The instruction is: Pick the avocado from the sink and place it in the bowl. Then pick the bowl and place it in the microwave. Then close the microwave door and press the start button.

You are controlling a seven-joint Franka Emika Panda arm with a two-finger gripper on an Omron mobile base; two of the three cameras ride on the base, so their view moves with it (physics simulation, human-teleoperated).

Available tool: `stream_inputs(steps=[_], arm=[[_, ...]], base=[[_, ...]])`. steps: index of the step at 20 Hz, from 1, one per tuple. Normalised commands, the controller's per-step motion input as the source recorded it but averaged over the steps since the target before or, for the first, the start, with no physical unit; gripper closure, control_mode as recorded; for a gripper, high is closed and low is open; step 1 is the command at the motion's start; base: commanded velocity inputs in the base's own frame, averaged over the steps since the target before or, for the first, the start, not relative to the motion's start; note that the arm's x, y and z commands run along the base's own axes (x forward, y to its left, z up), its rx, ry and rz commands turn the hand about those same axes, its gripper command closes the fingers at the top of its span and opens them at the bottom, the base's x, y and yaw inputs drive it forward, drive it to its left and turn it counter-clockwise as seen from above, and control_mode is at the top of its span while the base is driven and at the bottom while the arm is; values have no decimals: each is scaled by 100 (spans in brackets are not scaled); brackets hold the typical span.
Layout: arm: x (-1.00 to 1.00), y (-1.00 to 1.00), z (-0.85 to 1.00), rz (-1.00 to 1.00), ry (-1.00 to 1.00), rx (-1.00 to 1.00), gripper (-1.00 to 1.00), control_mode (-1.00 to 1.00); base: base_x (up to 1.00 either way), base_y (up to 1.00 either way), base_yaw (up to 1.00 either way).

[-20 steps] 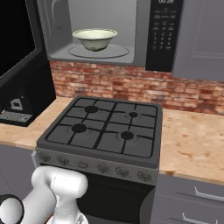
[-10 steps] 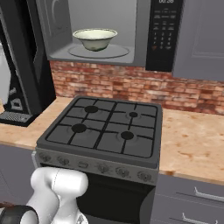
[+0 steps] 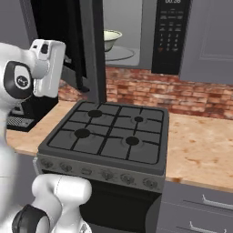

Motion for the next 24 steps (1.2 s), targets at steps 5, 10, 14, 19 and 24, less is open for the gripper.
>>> stream_inputs(steps=[5,10,14,19,24], arm=[[100,-70,0,0,8,0,-100,-100],[100,-36,0,0,12,0,-100,-100],[92,-22,0,0,13,0,-100,-100],[52,-14,0,0,8,0,-100,-100],[49,-9,0,0,14,0,-100,-100]], base=[[0,0,0],[0,0,0],[0,0,0],[0,0,0],[0,0,0]])
